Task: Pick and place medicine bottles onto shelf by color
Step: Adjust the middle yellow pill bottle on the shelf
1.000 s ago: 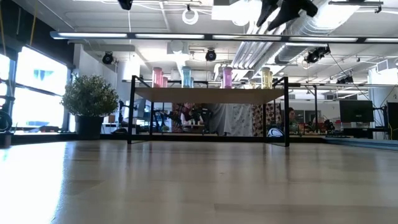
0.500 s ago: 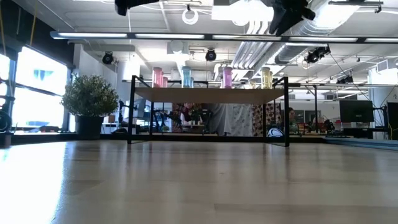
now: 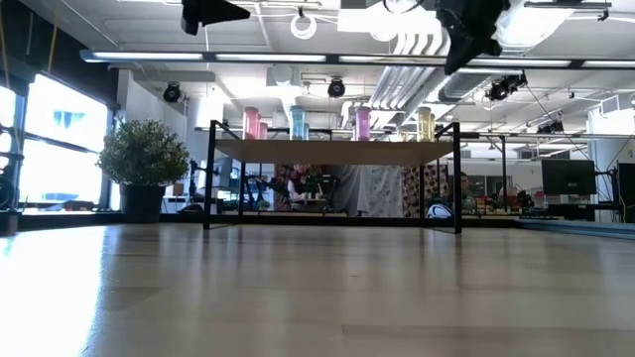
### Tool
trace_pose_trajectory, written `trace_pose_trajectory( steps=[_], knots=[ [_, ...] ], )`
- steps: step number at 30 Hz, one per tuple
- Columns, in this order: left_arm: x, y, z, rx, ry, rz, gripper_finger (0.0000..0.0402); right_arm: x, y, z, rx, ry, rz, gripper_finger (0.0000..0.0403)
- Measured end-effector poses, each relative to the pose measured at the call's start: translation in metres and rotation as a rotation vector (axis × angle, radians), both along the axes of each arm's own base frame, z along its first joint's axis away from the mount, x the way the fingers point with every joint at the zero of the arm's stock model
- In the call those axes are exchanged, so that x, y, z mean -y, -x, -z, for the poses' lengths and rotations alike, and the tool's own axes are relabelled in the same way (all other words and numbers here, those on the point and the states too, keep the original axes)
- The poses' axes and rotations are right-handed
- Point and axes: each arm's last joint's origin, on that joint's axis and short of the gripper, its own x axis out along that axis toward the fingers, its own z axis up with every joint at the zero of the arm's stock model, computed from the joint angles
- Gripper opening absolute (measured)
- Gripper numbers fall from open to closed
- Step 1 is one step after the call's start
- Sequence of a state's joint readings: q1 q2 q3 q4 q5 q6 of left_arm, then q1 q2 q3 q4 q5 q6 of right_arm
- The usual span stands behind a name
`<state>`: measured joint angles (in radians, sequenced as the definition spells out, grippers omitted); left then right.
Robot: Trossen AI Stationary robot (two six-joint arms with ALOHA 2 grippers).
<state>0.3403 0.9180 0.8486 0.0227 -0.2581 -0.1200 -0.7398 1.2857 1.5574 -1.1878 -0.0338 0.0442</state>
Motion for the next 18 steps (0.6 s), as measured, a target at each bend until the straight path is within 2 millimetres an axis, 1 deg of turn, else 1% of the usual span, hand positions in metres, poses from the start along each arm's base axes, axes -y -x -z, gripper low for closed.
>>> trace_pose_trajectory(
  steps=[7,13,18],
  knots=[
    [-0.006,0.003,0.000,0.000,0.000,-0.040,0.0266,0.020,-0.006,0.025,-0.089,-0.176,-0.109,0.0002],
    [-0.007,0.003,0.000,-0.001,-0.001,-0.068,0.0266,0.028,-0.020,0.044,-0.138,-0.294,-0.179,0.0000],
    [-0.007,0.003,0.000,-0.002,-0.001,-0.070,0.0266,0.032,-0.032,0.057,-0.172,-0.351,-0.205,0.0000]
  ],
)
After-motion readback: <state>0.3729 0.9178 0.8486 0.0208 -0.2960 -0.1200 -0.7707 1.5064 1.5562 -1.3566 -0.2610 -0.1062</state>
